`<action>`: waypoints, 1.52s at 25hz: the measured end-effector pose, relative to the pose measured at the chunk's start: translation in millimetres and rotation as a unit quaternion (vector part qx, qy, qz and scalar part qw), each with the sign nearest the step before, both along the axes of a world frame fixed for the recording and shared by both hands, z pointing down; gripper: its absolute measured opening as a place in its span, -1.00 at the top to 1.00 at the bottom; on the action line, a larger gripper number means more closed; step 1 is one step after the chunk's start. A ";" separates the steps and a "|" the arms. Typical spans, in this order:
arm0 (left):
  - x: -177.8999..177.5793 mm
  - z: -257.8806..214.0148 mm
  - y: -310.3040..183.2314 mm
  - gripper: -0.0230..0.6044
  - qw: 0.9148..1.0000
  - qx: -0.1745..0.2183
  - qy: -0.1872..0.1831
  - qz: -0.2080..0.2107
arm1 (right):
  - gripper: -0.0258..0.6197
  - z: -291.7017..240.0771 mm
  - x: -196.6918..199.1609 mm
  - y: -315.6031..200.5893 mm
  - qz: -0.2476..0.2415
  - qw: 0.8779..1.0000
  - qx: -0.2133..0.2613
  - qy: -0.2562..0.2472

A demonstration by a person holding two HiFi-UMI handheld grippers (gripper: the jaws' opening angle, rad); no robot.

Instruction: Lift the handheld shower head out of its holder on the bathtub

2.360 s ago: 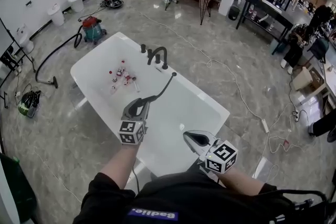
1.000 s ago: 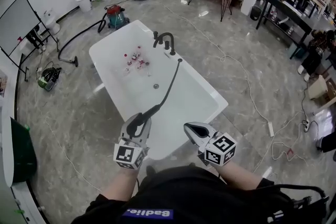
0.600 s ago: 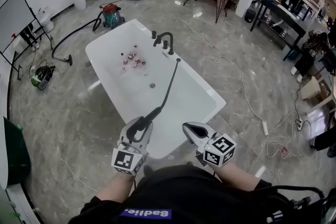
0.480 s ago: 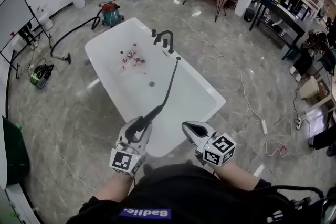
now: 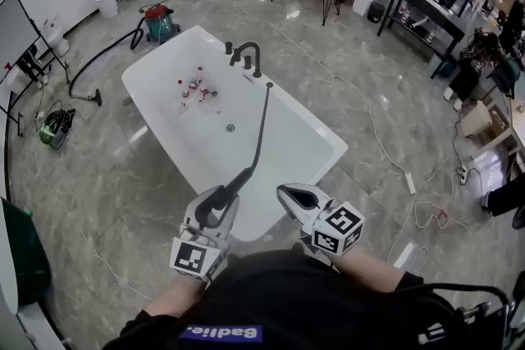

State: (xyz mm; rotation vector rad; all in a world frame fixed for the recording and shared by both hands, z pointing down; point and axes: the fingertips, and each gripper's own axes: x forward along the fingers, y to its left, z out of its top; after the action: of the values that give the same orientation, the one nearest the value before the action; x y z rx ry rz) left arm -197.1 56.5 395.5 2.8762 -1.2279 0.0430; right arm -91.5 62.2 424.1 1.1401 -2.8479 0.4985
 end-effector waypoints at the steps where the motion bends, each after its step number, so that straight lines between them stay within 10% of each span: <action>1: 4.9 0.0 3.2 0.49 1.000 0.003 -0.003 0.009 | 0.92 -0.1 2.1 0.5 0.002 1.000 0.001 -0.001; 38: 68.1 -1.6 22.7 0.49 0.999 -0.003 -0.026 0.038 | 0.92 7.5 39.3 10.2 -0.013 1.000 0.006 -0.012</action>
State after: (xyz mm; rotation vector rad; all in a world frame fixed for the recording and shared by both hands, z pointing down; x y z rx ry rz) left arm -129.0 79.1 393.9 2.9339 -1.1230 0.1224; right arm -52.2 72.3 431.5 1.1035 -2.8869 0.4981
